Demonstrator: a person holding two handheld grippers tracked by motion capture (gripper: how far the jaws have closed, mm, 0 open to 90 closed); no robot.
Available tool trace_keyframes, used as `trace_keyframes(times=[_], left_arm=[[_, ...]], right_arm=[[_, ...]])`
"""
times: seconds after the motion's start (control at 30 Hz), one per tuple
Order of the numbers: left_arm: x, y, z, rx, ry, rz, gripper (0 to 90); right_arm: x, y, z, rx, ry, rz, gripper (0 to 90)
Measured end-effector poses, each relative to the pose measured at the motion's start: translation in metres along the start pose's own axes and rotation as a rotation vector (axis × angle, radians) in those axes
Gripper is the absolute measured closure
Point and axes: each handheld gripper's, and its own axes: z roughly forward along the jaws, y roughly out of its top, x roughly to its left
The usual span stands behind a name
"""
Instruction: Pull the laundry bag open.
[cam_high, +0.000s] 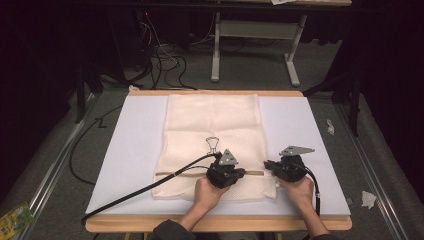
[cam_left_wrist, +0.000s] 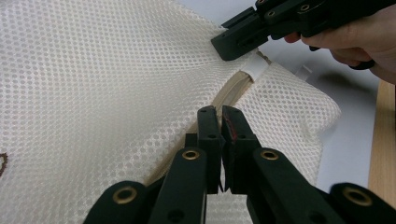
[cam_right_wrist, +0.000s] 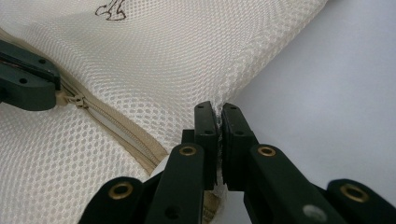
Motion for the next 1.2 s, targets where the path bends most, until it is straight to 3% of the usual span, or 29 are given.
trace_keyframes(times=[0.2,0.57,1.2], left_arm=[[0.005,-0.003,0.0,-0.013,-0.013,-0.025,87.0],[0.004,-0.005,-0.003,-0.014,-0.007,-0.018,87.0],[0.014,-0.013,-0.024,-0.026,0.013,-0.045,87.0]], right_arm=[[0.0,0.0,0.001,0.003,-0.005,0.002,87.7],[0.002,0.001,0.001,0.005,-0.003,-0.009,87.7],[0.001,-0.001,0.003,-0.006,-0.003,-0.001,87.8]])
